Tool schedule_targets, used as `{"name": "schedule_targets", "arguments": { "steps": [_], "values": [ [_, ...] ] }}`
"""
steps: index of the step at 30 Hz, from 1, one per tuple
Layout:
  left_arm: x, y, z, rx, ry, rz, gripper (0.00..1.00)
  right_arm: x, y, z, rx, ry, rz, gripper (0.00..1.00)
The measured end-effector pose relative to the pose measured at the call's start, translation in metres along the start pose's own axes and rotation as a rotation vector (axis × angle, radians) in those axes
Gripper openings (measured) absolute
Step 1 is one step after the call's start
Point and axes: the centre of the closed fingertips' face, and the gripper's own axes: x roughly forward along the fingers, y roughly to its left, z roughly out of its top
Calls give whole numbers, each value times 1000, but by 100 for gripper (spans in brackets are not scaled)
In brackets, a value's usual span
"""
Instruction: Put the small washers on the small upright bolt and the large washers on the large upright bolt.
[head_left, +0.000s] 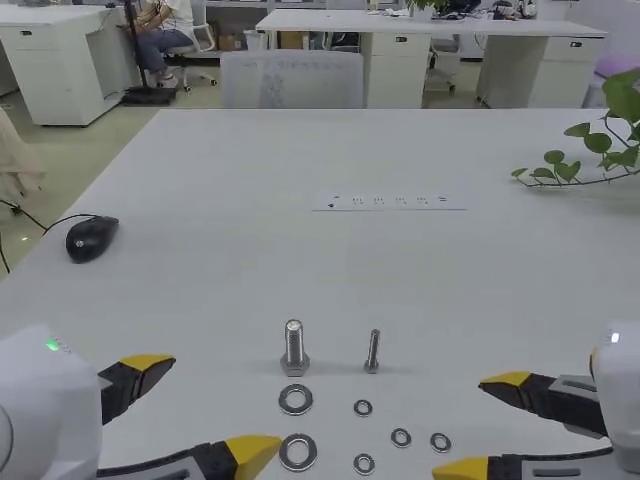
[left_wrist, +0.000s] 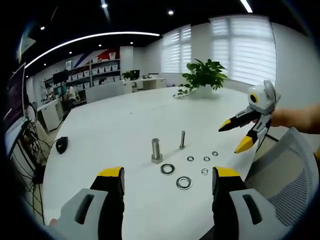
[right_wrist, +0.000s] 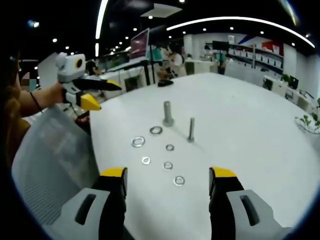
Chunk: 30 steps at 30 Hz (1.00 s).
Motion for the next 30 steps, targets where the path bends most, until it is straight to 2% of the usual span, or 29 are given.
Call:
{"name": "schedule_targets", "arguments": {
  "steps": [14,18,30],
  "values": [
    [-3,3,2,-2,-8,22,71,0,-2,0,-12,11,4,68],
    [-3,2,-1,2,8,19,71,1,-3,-1,-24,20,13,67],
    [2,0,-2,10,15,7,71,14,-5,-7,-52,72,49,67]
  ]
}}
